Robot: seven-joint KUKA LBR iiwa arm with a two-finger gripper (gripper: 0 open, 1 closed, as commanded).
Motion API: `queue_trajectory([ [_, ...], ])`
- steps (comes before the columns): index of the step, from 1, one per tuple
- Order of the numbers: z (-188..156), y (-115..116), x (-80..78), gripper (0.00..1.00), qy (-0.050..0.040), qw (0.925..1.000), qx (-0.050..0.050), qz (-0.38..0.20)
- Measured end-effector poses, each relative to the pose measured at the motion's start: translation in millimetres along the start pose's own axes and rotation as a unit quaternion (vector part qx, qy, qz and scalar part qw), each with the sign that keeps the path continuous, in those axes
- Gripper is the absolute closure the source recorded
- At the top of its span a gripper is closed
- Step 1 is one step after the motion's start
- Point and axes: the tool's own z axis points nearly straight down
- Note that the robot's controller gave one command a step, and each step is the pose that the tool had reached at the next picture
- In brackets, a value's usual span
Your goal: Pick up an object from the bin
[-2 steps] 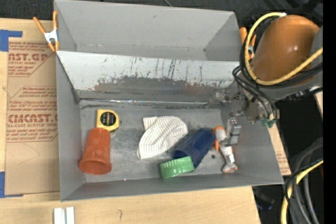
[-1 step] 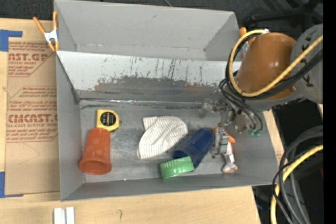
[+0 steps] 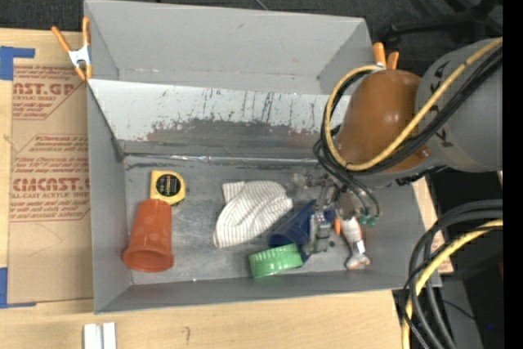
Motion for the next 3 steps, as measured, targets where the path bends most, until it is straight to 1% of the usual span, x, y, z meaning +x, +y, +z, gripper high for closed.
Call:
queue_trajectory([
  [1,47.2,1.4,7.0,1.0,0.0006,0.9998,0.0,-0.021],
  [3,46.1,1.5,7.2,1.0,0.0012,0.9998,0.0,-0.021],
])
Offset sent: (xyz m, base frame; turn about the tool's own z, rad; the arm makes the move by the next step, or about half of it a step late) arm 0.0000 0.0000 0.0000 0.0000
